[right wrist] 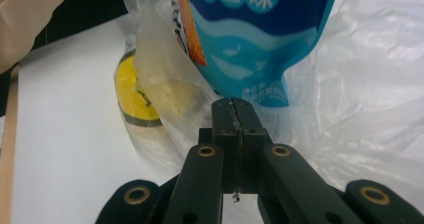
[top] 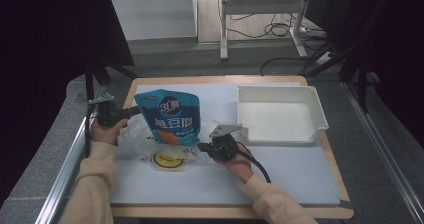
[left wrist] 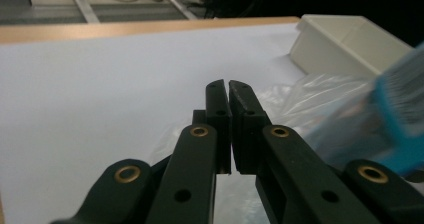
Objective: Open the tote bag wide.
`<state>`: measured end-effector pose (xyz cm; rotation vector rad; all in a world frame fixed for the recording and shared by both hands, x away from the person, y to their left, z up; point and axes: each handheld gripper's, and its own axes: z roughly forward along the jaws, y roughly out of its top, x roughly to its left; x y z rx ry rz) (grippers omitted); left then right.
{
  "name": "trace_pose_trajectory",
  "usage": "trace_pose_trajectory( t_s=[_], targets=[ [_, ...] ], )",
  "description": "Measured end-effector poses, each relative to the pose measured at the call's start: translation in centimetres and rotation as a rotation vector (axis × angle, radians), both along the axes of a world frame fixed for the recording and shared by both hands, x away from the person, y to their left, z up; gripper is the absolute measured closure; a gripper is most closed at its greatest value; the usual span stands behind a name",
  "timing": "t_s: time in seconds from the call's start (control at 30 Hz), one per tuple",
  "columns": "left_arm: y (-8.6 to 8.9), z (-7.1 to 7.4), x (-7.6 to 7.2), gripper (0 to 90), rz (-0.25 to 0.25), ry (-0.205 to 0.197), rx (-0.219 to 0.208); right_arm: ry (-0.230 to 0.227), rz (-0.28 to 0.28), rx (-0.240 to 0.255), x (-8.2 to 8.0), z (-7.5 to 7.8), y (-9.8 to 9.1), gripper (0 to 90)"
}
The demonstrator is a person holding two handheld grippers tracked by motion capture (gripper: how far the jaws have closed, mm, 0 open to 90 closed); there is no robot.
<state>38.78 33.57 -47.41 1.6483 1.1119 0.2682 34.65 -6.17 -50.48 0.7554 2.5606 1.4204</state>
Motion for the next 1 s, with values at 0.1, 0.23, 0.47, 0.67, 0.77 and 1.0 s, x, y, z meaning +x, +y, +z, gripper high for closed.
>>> trace_pose_trajectory(
  t_s=[0.1, 0.23, 0.47, 0.67, 0.77, 1.0],
  targets=[
    [0.1, 0.8, -0.6, 88.4, -0.002, -0.012, 0.009, -0.007, -0.001, 0.006, -0.1, 0.3, 0.0, 89.0],
    [-0.4, 2.0, -3.0, 89.3, 0.0, -0.023, 0.072, -0.02, -0.002, 0.028, -0.3, 1.1, -0.5, 89.0],
    [-1.5, 1.4, -6.1, 89.4, -0.002, 0.005, 0.1, -0.022, -0.018, 0.035, -0.8, 1.6, -2.0, 88.8],
    [-2.9, 1.0, -8.5, 87.2, -0.034, -0.002, 0.133, -0.026, -0.042, 0.046, -1.0, 1.9, -3.7, 86.0],
    [-3.5, 1.0, -9.7, 83.1, -0.033, -0.014, 0.14, -0.024, -0.049, 0.053, -1.2, 2.1, -4.4, 81.8],
    [-4.5, 0.1, -12.1, 70.3, -0.048, -0.021, 0.185, -0.033, -0.051, 0.031, -1.9, 2.1, -6.1, 68.5]
  ],
)
